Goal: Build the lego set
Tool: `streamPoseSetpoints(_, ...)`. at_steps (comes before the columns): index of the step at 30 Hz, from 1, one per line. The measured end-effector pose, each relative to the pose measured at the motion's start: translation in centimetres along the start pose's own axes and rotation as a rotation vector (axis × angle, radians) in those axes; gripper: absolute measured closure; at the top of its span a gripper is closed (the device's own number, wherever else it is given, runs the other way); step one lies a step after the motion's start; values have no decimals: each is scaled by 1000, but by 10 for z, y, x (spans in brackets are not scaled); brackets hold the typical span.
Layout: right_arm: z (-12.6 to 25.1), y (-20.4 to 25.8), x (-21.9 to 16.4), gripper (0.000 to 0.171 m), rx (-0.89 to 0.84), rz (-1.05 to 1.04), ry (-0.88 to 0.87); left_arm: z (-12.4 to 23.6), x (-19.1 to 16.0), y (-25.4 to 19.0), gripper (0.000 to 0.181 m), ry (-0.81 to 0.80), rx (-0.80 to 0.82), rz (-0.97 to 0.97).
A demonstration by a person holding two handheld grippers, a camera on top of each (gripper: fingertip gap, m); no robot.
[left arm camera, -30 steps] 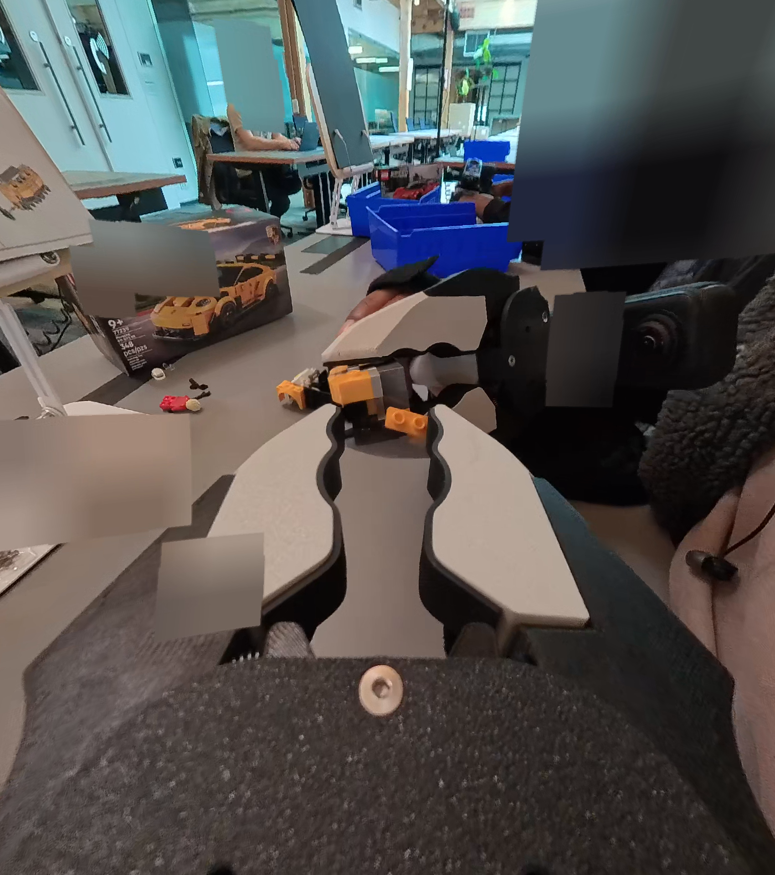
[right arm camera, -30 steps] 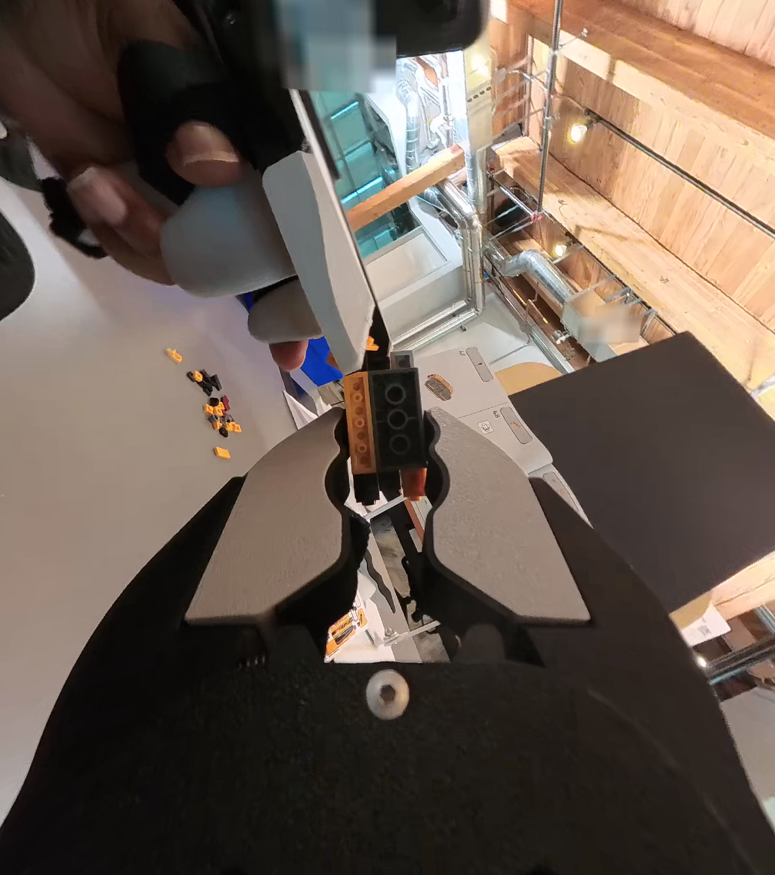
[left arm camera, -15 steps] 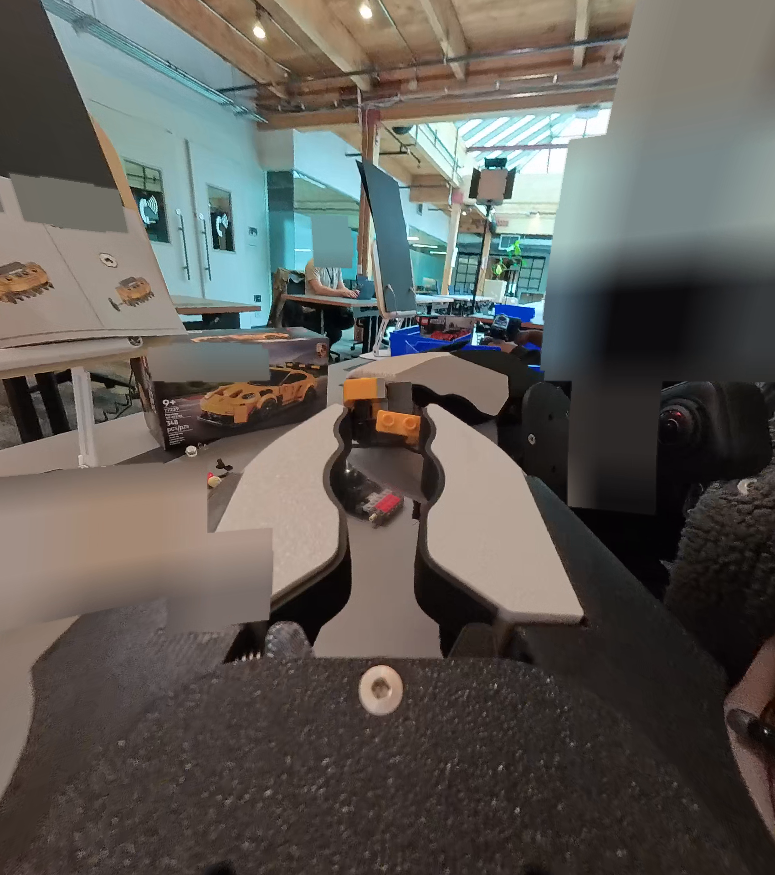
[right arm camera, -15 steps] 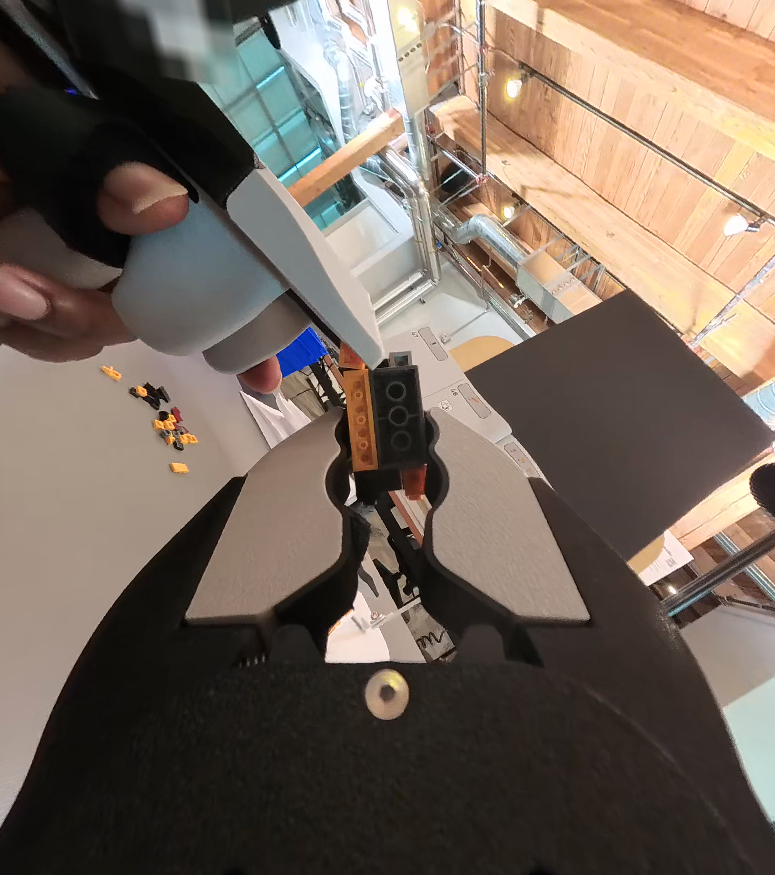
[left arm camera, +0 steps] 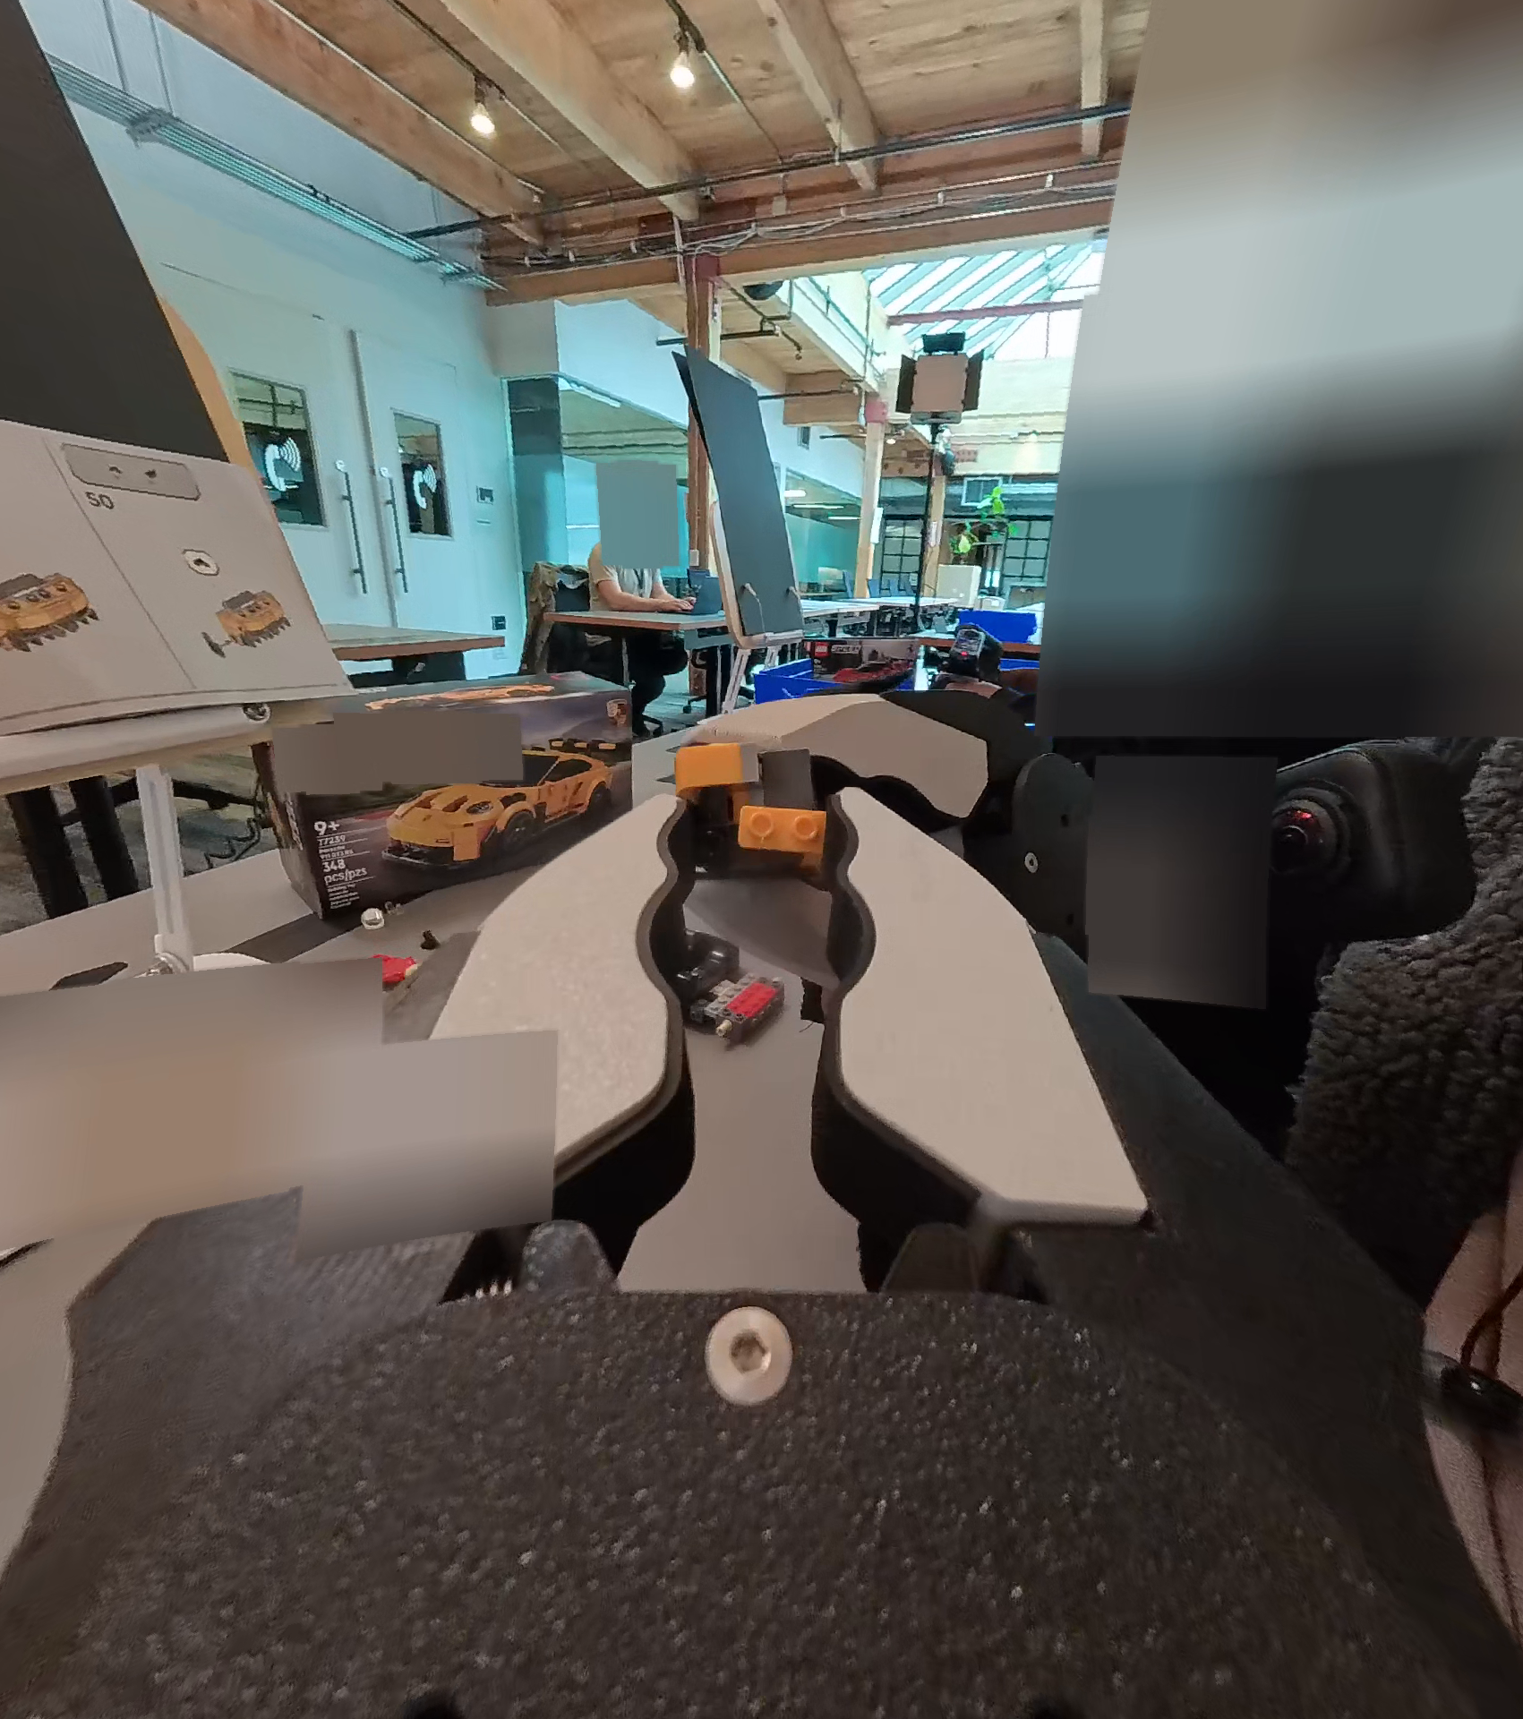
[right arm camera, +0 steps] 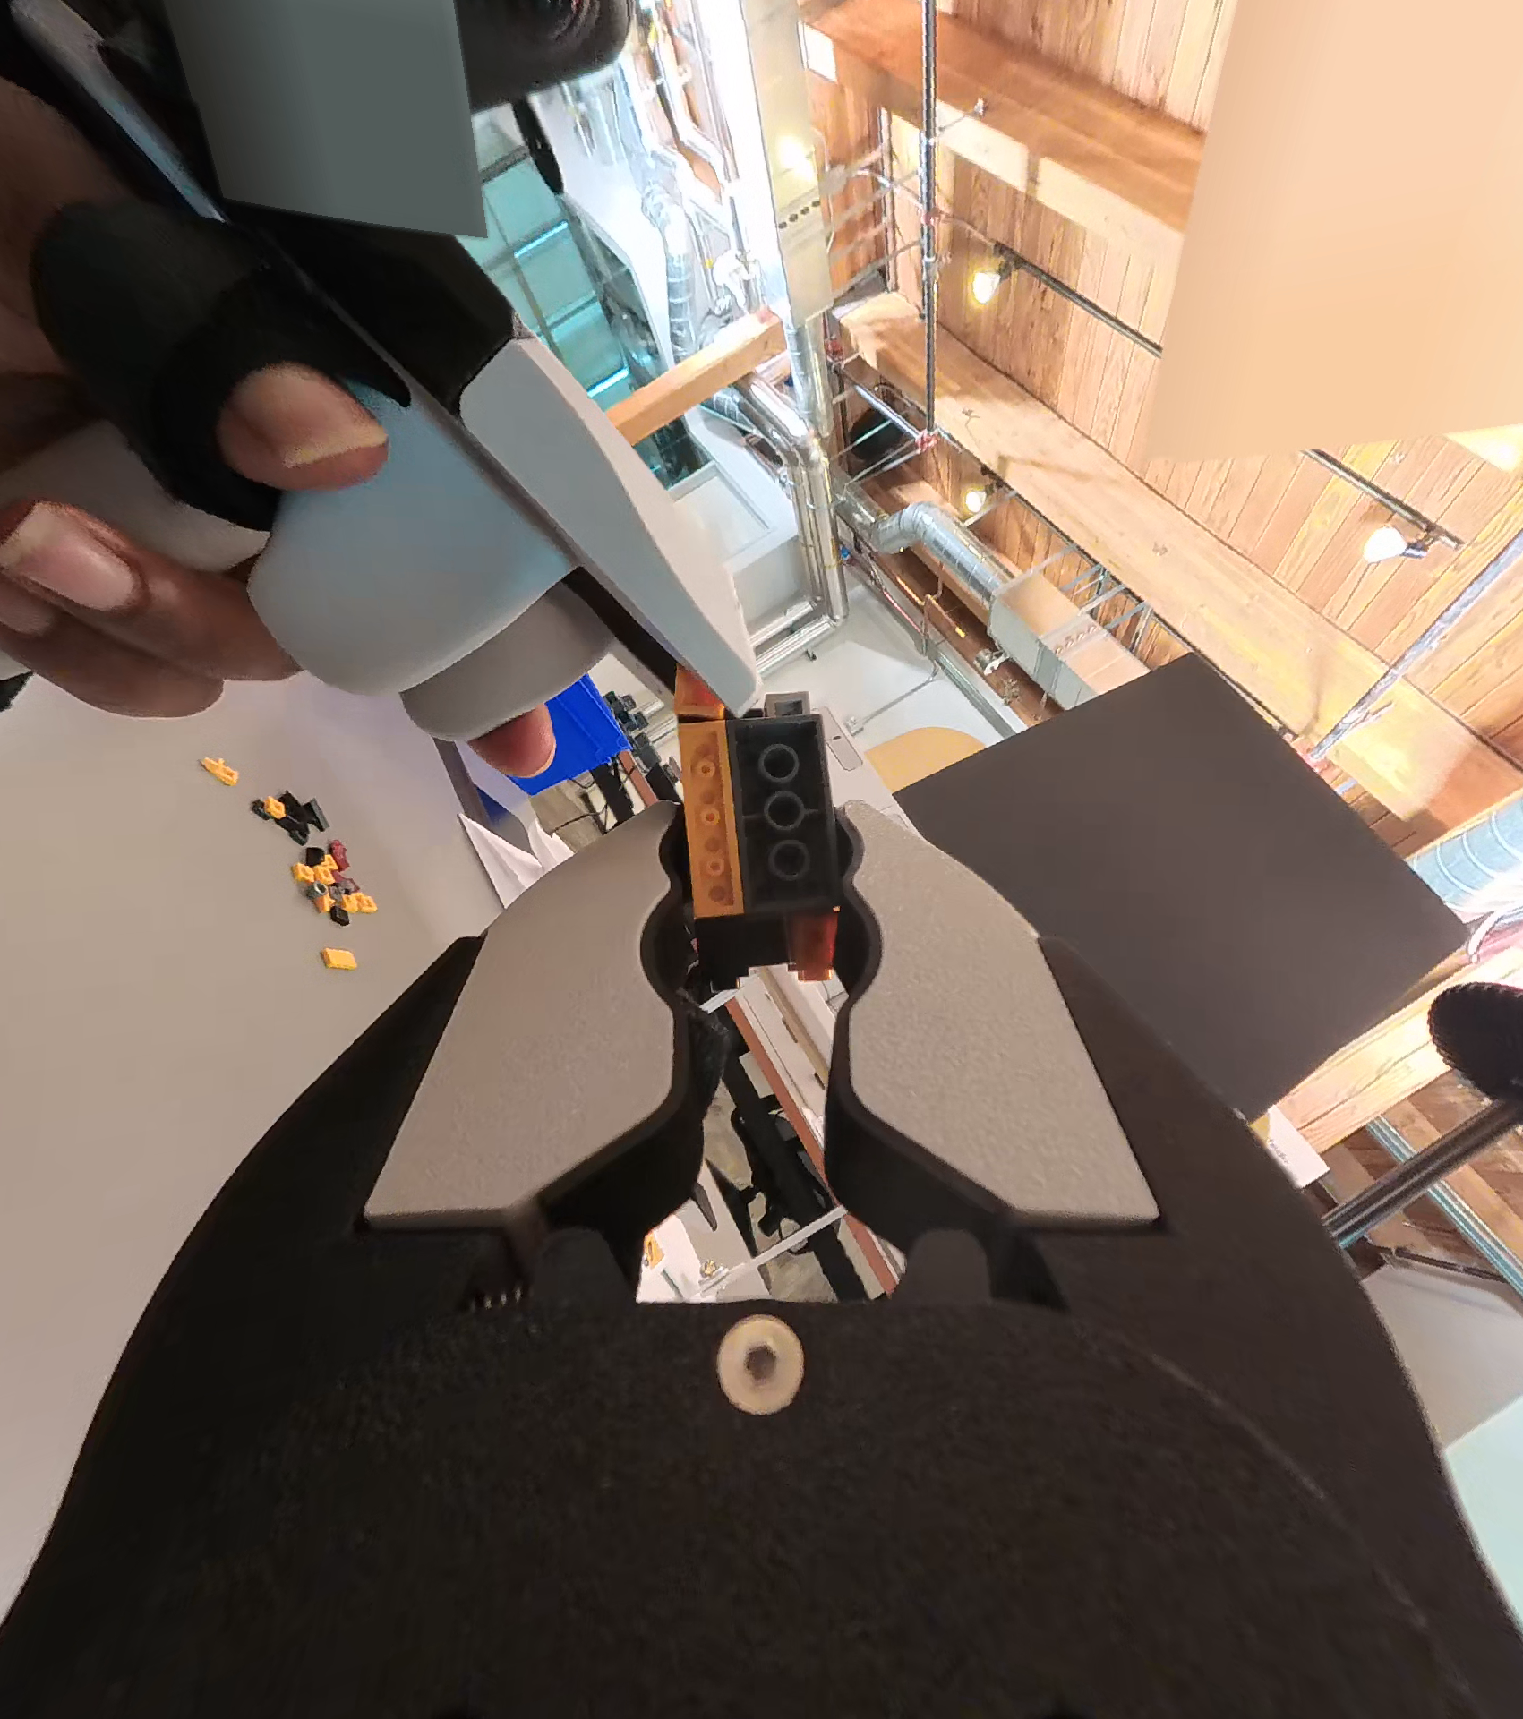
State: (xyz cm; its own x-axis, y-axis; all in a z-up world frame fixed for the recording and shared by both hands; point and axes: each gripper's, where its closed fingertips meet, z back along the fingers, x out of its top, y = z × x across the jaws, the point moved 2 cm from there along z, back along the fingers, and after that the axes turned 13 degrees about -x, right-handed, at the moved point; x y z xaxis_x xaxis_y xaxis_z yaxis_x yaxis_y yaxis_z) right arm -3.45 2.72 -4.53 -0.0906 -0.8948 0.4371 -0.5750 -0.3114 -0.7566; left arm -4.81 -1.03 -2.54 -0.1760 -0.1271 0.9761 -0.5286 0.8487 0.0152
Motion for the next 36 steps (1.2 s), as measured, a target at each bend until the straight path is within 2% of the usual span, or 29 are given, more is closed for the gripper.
streamPoseSetpoints(5, 1, 4, -4, 143, 25, -43, 31, 1, -3, 3, 155, 27, 37, -20)
streamPoseSetpoints(8, 4, 9, 0, 138, 97, -144, 58, 6, -6, 9, 155, 69, 73, -74)
streamPoseSetpoints(11, 6, 11, 1, 132, 237, -366, 95, 13, -7, 11, 155, 157, 71, -202)
streamPoseSetpoints(13, 9, 16, 3, 129, 405, -521, 137, 17, -11, 6, 155, 248, 27, -326)
streamPoseSetpoints(16, 18, 25, 12, 123, 602, -635, 160, 20, -24, 0, 155, 395, -35, -453)
streamPoseSetpoints(21, 30, 47, 13, 126, 699, -535, 198, 20, -35, -12, 155, 475, -131, -513)
streamPoseSetpoints(23, 31, 45, 13, 134, 686, -509, 176, 19, -38, -15, 155, 487, -144, -533)
streamPoseSetpoints(30, 32, 46, 12, 136, 607, -358, 117, 21, -40, -12, 154, 499, -120, -513)
streamPoseSetpoints(36, 36, 43, 21, 137, 588, -338, 32, 23, -37, -17, 145, 482, -149, -461)
